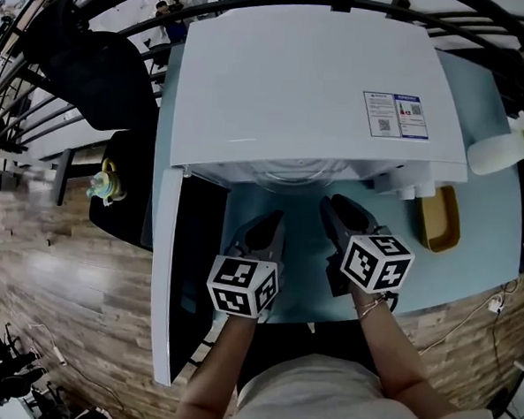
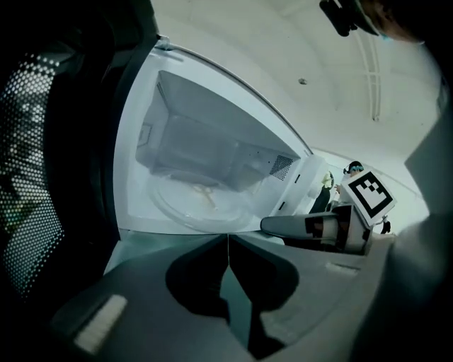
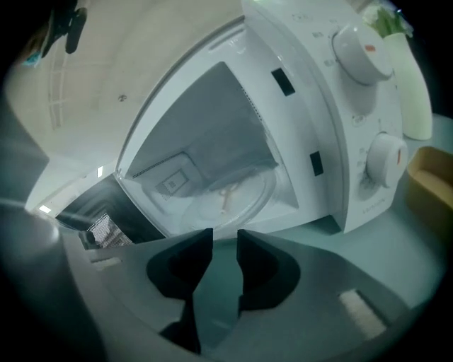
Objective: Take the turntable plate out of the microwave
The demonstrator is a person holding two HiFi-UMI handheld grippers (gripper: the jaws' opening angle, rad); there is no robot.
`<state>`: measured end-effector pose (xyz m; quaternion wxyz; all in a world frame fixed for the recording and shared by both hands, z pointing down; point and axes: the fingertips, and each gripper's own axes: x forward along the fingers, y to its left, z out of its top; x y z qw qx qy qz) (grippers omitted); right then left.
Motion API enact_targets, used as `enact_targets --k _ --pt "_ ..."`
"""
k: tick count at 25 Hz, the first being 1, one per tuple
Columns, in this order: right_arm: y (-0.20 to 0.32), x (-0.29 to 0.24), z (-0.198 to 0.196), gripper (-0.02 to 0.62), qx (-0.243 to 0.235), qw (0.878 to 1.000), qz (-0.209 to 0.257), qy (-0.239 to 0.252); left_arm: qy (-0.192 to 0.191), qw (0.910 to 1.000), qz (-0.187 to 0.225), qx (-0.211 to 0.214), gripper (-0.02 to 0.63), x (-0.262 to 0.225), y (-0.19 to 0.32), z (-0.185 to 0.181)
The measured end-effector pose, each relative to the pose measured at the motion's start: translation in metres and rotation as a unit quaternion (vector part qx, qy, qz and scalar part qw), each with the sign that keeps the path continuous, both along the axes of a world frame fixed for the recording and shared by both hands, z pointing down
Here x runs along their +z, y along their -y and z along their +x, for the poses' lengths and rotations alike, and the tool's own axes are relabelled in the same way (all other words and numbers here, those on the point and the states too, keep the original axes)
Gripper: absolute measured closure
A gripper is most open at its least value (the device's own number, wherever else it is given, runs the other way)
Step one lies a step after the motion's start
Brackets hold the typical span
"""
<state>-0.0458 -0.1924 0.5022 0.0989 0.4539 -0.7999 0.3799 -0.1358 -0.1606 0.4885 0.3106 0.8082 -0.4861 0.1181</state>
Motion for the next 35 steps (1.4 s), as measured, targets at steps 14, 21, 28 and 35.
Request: enact_targets --k 14,21,28,35 --pt "0.016 0.022 -0.025 0.439 0.050 0.984 -0.093 0.141 -0.026 0.9994 -0.010 0.019 0.606 0.014 0.000 0.016" --pt "0.025 0.028 -0.024 0.426 0.088 0.972 -0.117 0.182 -0.049 0.9987 -0.017 0.004 0.606 0.017 -0.001 0.010" --pt "0.032 0.028 -0.028 0.477 0.095 0.965 -0.119 0.216 -0.074 0.9969 -0.024 -0.011 0.606 0.017 0.002 0.005" --pt "0.032 0.027 -0.026 0.489 0.103 0.963 -0.120 0.220 -0.095 0.9950 -0.017 -0.024 0.570 0.012 0.006 0.004"
